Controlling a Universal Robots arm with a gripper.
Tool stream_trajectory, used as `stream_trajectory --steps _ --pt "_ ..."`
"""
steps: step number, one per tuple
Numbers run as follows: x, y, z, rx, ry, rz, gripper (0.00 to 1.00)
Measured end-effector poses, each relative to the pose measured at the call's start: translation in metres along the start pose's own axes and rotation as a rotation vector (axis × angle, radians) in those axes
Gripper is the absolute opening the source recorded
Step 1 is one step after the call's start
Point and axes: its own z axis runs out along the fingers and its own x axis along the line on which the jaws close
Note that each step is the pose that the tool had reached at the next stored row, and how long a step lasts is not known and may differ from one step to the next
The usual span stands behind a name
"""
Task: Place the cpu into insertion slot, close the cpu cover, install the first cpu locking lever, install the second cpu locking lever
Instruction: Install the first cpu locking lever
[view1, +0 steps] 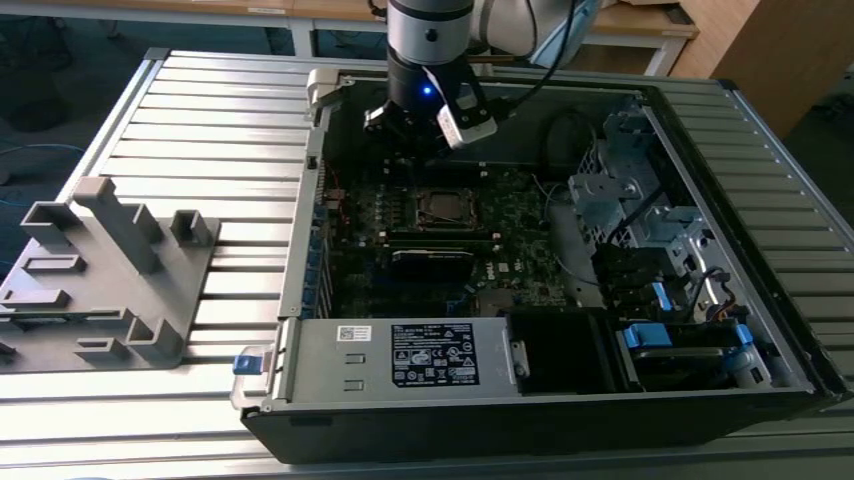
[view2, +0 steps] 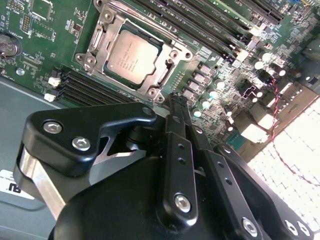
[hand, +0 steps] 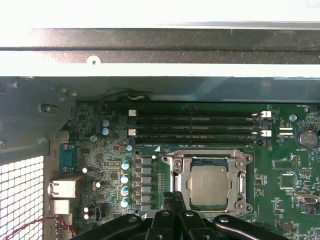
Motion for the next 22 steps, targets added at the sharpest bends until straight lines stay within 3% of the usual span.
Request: stream_trajectory --steps 6,17,22 --pt "0.0056 0.0 0.0001 -0.0001 -0.0001 0.0 0.11" --pt "0.0061 -0.0001 0.0001 0.0 0.0 0.0 0.11" --pt "0.0099 -0.0001 0.0004 0.0 0.0 0.0 0.11"
